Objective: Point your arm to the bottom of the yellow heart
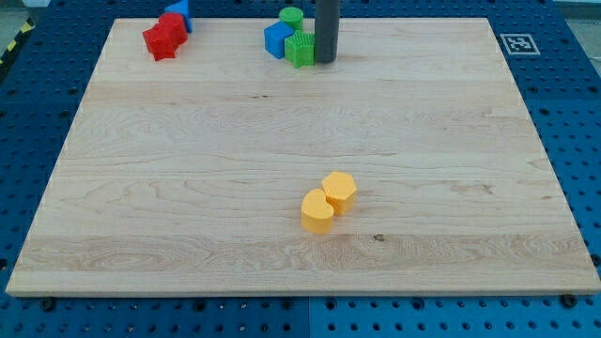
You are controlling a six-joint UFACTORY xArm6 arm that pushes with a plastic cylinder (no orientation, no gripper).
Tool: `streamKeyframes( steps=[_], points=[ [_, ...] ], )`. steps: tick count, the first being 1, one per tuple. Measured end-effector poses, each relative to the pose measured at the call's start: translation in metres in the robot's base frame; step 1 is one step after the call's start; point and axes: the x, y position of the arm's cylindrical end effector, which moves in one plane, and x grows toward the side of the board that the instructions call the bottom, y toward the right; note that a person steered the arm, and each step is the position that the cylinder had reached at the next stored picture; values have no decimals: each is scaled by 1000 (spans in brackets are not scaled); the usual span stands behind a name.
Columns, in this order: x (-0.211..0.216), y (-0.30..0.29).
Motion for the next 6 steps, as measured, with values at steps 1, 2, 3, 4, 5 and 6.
streamKeyframes(
  steps=[1,2,3,4,5,6],
  points=[
    [59,-2],
    [111,-36],
    [175,-73],
    [244,-87],
    [290,-71],
    [290,-71]
  ],
)
